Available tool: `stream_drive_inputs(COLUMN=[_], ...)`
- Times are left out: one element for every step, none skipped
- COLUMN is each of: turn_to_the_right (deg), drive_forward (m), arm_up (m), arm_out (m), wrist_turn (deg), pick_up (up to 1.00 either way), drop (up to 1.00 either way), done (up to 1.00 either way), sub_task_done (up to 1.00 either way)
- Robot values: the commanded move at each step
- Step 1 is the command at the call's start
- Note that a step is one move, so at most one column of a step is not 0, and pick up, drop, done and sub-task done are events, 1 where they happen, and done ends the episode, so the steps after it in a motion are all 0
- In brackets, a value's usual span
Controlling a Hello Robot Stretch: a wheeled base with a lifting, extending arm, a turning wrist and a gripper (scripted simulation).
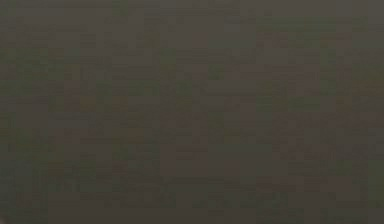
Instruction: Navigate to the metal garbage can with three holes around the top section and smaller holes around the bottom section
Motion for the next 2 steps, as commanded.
stream_drive_inputs(turn_to_the_right=[-21.0,-3.0], drive_forward=[0.00,0.00], arm_up=[0.00,0.00], arm_out=[0.00,0.00], wrist_turn=[0.0,0.0], pick_up=[0.00,0.00], drop=[0.00,0.00], done=[0.00,0.00], sub_task_done=[0.00,0.00])
